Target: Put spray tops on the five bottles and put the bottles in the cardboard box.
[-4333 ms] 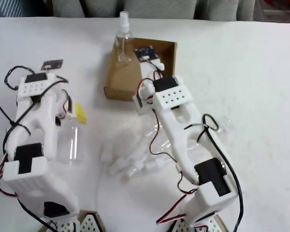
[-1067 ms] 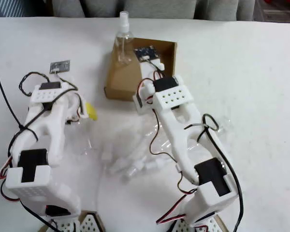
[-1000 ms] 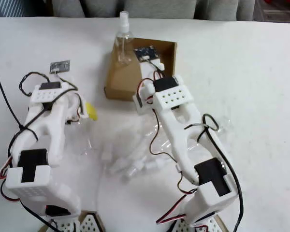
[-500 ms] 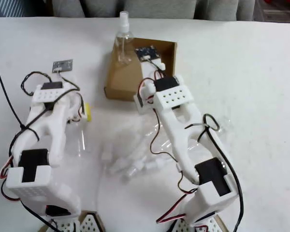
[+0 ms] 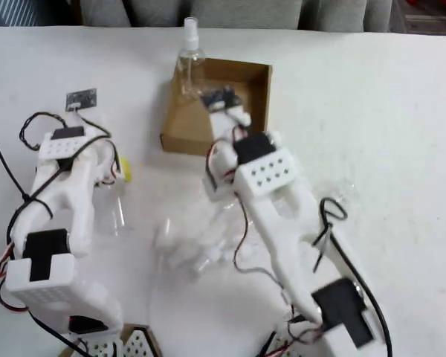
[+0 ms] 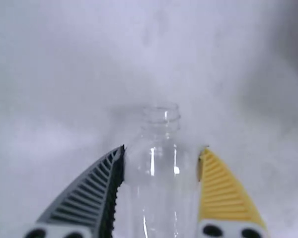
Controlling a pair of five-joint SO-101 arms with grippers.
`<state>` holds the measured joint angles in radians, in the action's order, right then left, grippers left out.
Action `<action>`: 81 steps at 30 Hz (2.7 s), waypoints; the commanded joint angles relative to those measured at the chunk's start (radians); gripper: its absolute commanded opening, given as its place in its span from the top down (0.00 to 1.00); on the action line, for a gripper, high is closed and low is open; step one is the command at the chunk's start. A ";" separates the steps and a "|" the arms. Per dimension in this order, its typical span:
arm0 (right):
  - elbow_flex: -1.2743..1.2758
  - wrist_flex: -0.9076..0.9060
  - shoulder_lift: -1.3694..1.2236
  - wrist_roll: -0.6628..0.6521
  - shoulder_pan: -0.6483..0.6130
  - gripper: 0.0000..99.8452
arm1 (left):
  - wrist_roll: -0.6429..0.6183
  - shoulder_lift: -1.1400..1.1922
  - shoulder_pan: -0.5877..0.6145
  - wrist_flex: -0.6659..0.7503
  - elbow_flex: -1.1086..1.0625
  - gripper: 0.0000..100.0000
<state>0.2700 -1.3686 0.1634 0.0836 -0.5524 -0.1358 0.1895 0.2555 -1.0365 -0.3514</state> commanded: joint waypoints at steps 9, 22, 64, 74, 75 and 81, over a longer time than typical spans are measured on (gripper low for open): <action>0.358 0.401 0.199 0.092 -0.251 0.96 | 0.000 -0.015 0.093 0.091 0.015 0.96; 0.459 0.628 0.193 0.252 -0.374 0.79 | 0.000 -0.015 0.091 0.091 0.015 0.96; 0.425 0.131 0.440 -0.433 0.826 0.98 | 0.009 -0.010 0.076 0.095 0.014 0.96; 0.482 0.420 0.185 -0.836 1.368 0.98 | 0.011 -0.010 0.068 0.095 0.014 0.96; 0.474 0.432 0.147 -0.873 1.388 0.98 | 0.011 -0.010 0.070 0.095 0.014 0.96; 0.370 0.441 -0.065 -0.957 1.440 0.86 | 0.011 -0.005 0.070 0.095 0.014 0.96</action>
<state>0.7242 -0.9390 0.1557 -0.8493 0.8592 -0.1358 0.1895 0.3322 -0.9643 -0.3514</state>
